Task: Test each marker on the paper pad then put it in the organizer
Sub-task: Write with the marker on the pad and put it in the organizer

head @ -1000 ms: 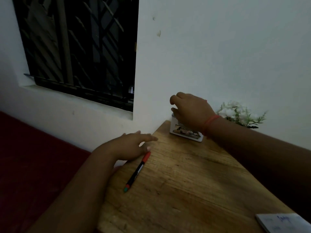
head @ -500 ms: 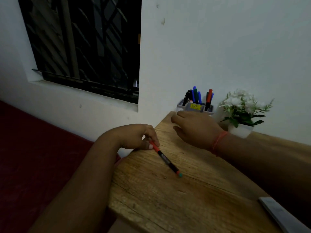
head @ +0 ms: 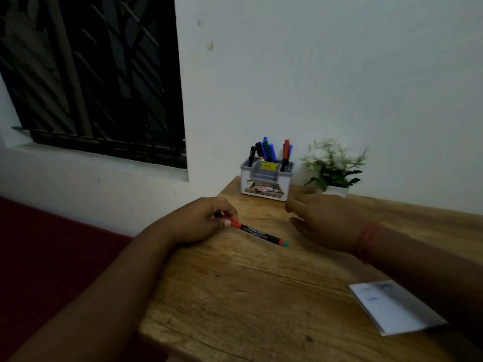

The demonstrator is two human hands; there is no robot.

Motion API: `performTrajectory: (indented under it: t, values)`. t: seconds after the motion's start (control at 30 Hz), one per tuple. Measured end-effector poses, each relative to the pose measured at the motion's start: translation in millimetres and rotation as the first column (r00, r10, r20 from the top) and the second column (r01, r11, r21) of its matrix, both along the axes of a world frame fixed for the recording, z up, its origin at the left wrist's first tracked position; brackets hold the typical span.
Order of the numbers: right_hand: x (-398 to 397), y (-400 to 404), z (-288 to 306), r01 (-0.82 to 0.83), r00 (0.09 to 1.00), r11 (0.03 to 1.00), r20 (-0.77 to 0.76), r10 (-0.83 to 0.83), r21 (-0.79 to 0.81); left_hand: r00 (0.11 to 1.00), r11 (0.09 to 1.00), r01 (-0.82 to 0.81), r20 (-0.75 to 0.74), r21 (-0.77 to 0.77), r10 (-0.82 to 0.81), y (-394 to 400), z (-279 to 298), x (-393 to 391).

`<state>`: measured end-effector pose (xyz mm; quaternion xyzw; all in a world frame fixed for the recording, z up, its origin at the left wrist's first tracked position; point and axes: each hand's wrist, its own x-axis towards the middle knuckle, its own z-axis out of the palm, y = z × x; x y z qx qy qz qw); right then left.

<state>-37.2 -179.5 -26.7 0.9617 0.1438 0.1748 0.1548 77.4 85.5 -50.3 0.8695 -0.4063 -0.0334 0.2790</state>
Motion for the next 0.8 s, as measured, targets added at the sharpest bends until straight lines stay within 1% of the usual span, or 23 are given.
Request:
performTrajectory:
  t: [0.07,0.13,0.23,0.3,0.4,0.53,0.6,0.63,0.67,0.73,0.8]
  values:
    - [-19,-17,0,0.045,0.999,0.998,-0.029,-0.044,0.033,1.0,0.999,0.005,0.006,-0.051,-0.005,-17,3,-9]
    - [-38,-35,-3,0.09,0.995,0.994,-0.043,-0.087,0.068,0.998,0.994,0.063,0.02,-0.084,-0.061,-38,7,-18]
    - [-66,-60,-7,0.112,0.994,0.988,-0.007,-0.112,0.106,0.989,0.982,0.149,0.044,-0.115,-0.145,-70,14,-31]
    - [-86,-77,-7,0.128,0.992,0.981,-0.006,-0.128,0.148,0.979,0.964,0.206,0.023,-0.171,-0.205,-96,19,-44]
    - [-112,-99,-7,0.19,0.982,0.951,-0.06,-0.181,0.245,0.961,0.934,0.263,-0.027,-0.241,-0.277,-138,22,-60]
    - [-134,-130,-9,0.304,0.953,0.887,-0.099,-0.287,0.347,0.934,0.914,0.318,-0.081,-0.252,-0.347,-194,20,-76]
    - [-141,-143,-11,0.326,0.945,0.827,-0.119,-0.306,0.458,0.924,0.907,0.34,-0.094,-0.248,-0.372,-221,16,-84]
    - [-144,-148,-13,0.291,0.954,0.779,-0.102,-0.283,0.555,0.919,0.905,0.344,-0.108,-0.249,-0.379,-233,14,-88]
    - [-145,-151,-15,0.235,0.964,0.71,-0.07,-0.255,0.664,0.915,0.902,0.347,-0.119,-0.256,-0.385,-242,11,-92]
    - [-148,-157,-17,0.124,0.973,0.529,0.002,-0.231,0.84,0.9,0.889,0.357,-0.152,-0.286,-0.409,-260,5,-99]
    - [-147,-159,-19,0.073,0.971,0.375,0.021,-0.239,0.924,0.876,0.872,0.364,-0.199,-0.327,-0.44,-274,-3,-105]
